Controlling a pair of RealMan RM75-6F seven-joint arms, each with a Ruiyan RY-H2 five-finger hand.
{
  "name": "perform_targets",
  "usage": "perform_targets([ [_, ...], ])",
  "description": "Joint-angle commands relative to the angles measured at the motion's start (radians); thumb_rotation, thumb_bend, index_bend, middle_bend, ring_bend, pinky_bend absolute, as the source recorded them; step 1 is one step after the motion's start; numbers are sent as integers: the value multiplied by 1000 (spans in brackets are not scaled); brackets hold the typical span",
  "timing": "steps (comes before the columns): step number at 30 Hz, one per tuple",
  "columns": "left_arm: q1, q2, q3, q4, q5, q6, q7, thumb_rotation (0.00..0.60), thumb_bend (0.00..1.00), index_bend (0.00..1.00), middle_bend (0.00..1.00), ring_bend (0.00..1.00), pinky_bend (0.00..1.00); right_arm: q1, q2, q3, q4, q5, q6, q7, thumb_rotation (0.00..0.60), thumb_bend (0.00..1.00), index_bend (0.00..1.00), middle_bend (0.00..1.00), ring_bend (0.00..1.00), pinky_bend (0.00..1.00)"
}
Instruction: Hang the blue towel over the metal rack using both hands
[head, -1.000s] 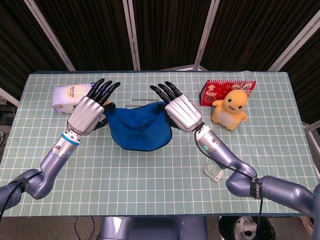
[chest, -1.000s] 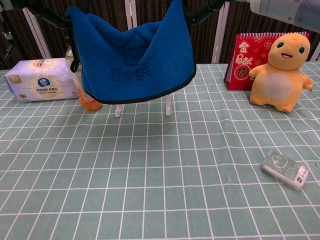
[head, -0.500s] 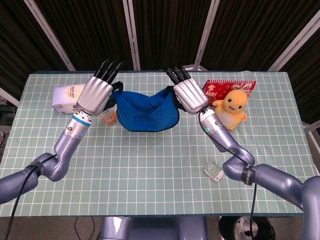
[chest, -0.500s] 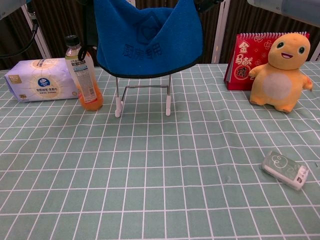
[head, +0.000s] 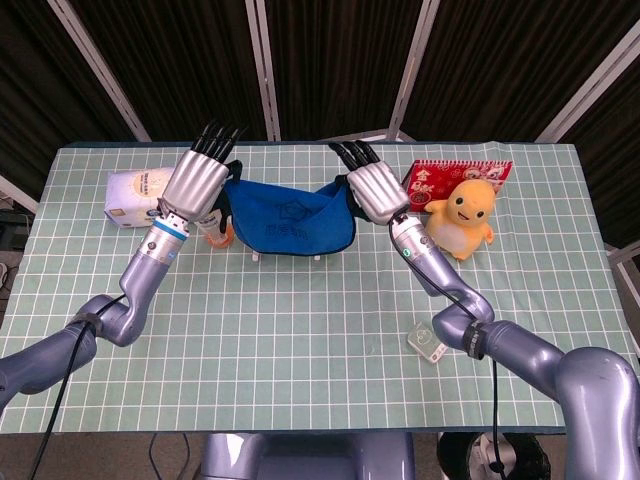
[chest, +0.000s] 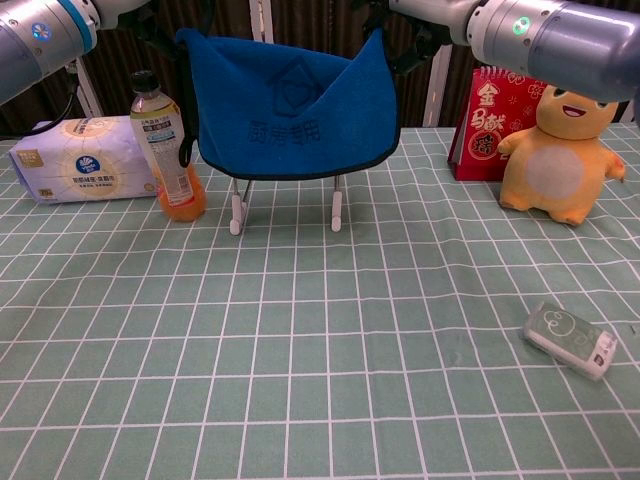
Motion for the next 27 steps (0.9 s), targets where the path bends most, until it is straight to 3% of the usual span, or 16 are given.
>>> perform_targets([
  [1, -4, -40, 24, 72, 2, -10, -51, 600, 459, 825, 0, 0, 0, 7, -24, -15, 38, -12, -10, 27, 600, 628, 645, 46, 0, 0],
  [13, 33, -73, 84, 190, 24, 0, -153, 600, 460, 821, 0, 0, 0, 18, -69, -39, 81, -31, -19, 63, 600, 628, 646, 46, 0, 0],
  [27, 60, -115, 118, 312, 34, 14, -266, 600, 460, 819, 0, 0, 0, 51, -143, -45, 169, -39, -25, 47, 600, 601, 646, 47, 0, 0],
])
